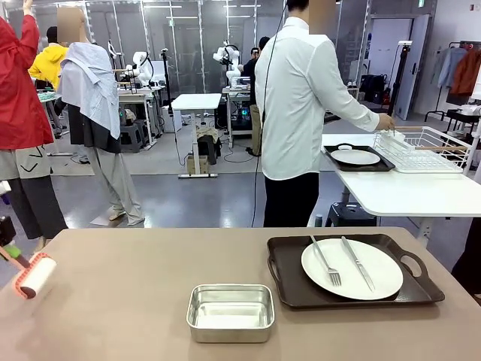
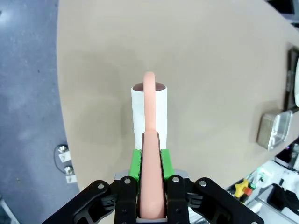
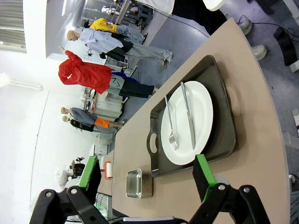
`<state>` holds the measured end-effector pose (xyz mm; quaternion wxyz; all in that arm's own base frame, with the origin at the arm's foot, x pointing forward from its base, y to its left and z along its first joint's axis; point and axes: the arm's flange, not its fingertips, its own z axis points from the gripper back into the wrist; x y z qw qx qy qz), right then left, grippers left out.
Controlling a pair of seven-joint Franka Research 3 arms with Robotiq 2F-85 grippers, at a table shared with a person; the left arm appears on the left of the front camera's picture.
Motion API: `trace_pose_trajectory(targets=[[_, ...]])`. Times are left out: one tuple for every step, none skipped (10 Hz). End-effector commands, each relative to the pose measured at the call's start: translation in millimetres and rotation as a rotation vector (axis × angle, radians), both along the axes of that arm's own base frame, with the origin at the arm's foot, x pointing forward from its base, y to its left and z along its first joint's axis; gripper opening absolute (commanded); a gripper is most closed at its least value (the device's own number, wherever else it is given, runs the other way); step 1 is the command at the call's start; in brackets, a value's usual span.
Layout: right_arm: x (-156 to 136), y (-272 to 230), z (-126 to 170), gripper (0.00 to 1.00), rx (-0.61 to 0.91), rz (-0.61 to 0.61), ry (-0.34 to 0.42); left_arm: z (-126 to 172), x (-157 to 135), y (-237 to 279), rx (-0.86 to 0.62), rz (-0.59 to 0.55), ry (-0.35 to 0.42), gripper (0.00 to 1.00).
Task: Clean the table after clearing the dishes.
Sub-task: When the left (or right) Handle tray is removed, use the left hand (or right hand) to clean the left (or right) side of the table with the Lint Roller.
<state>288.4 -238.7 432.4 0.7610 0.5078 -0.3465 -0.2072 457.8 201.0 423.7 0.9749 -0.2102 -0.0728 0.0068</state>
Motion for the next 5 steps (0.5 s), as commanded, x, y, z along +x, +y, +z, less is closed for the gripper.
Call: trace_pose_trajectory(targets=[[-0.7, 0.1, 2.4, 1.00, 0.008, -0.004, -0.014, 42.8, -32.1, -11.7, 0.022, -0.061, -0.082, 0.20], [-0.7, 0.1, 2.4, 1.00, 0.008, -0.004, -0.014, 57.9, -41.7, -13.2, 0.039, -0.065, -0.107, 0.20], [-0.7, 0.1, 2.4, 1.00, 0.008, -0.004, -0.014, 67.2, -49.2, -14.6, -0.006, -0.064, -0.104, 0.20], [-0.7, 0.1, 2.4, 1.00, 0.008, -0.004, -0.014, 52.4, -21.8, -9.6, 0.027, -0.037, -0.081, 0.20], [-0.7, 0.1, 2.4, 1.00, 0.008, -0.004, -0.014, 52.4, -21.8, -9.6, 0.027, -0.037, -0.081, 0.20]])
